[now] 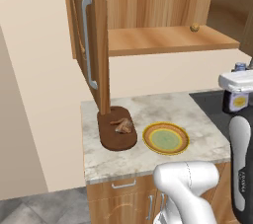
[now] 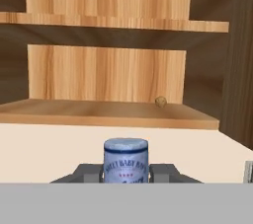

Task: Pick the chicken drumstick from the plate and place it on the cutting board. Then pick the condiment bottle from the cabinet and place it next to the cutting board.

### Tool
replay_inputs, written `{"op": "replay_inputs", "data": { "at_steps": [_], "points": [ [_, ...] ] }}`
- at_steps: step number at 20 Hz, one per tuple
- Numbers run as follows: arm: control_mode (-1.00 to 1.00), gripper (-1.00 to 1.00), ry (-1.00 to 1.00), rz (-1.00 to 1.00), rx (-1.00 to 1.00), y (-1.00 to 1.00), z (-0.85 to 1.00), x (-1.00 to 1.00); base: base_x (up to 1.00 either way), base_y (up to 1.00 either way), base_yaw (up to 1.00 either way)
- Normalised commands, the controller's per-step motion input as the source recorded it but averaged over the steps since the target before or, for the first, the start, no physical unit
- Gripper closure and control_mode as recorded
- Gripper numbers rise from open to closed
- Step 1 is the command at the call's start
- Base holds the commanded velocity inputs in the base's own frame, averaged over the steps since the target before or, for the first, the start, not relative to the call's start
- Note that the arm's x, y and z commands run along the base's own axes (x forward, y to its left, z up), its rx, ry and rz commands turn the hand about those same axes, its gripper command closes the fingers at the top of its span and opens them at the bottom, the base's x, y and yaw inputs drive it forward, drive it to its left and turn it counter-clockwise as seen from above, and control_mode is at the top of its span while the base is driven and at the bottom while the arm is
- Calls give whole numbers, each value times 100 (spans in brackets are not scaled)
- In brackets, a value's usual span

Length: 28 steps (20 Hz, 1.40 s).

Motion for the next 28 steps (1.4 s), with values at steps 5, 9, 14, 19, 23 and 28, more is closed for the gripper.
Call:
{"op": "replay_inputs", "data": {
  "at_steps": [5,9,14,19,23,28],
  "points": [
    [-100,100,2,4,0,0,-39,-13,0,0,0],
    [-100,100,0,11,1,10,-95,0,0,0,0],
    [-100,100,-5,15,4,22,-100,0,0,0,0],
    [-100,100,-15,20,8,31,-100,0,0,0,0],
    [-100,100,-21,22,9,34,-100,0,0,0,0],
    [-100,100,-24,22,10,36,-100,0,0,0,0]
  ]
}}
